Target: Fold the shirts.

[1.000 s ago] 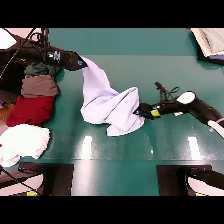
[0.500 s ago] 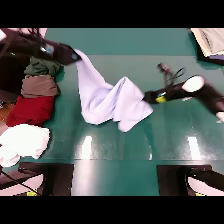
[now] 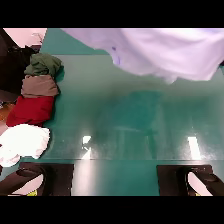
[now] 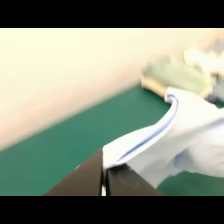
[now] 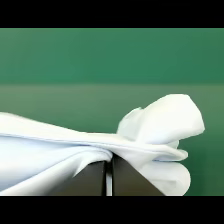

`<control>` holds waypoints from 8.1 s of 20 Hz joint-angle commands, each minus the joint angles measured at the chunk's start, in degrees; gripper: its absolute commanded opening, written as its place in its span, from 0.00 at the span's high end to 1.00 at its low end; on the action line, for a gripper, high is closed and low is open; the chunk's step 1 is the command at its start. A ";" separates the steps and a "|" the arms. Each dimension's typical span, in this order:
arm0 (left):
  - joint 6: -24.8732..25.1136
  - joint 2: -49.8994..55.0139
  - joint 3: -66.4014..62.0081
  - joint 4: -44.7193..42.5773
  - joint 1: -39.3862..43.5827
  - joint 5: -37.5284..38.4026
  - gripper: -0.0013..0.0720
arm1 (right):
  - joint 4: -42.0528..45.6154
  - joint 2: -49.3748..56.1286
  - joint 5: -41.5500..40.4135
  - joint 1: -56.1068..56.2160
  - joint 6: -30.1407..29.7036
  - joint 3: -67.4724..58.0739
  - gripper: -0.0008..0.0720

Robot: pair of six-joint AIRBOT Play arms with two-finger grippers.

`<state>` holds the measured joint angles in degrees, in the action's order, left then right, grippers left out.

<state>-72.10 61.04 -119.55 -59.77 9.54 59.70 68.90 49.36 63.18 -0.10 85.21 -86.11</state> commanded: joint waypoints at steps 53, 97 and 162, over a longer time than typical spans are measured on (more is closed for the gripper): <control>-2.69 13.42 38.66 -3.98 -0.07 2.45 0.95 | -13.88 9.35 -2.25 21.42 -6.84 42.95 0.72; -6.51 23.67 20.33 -6.05 -0.07 8.85 0.95 | -10.49 7.08 -5.46 15.54 0.90 31.41 0.96; -12.52 12.41 53.02 -1.60 -2.56 7.45 0.95 | -29.62 34.34 -4.96 16.02 -14.80 30.64 0.56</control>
<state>-84.75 73.52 -66.54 -61.23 7.09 66.67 38.59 77.56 59.86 11.90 70.87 -50.09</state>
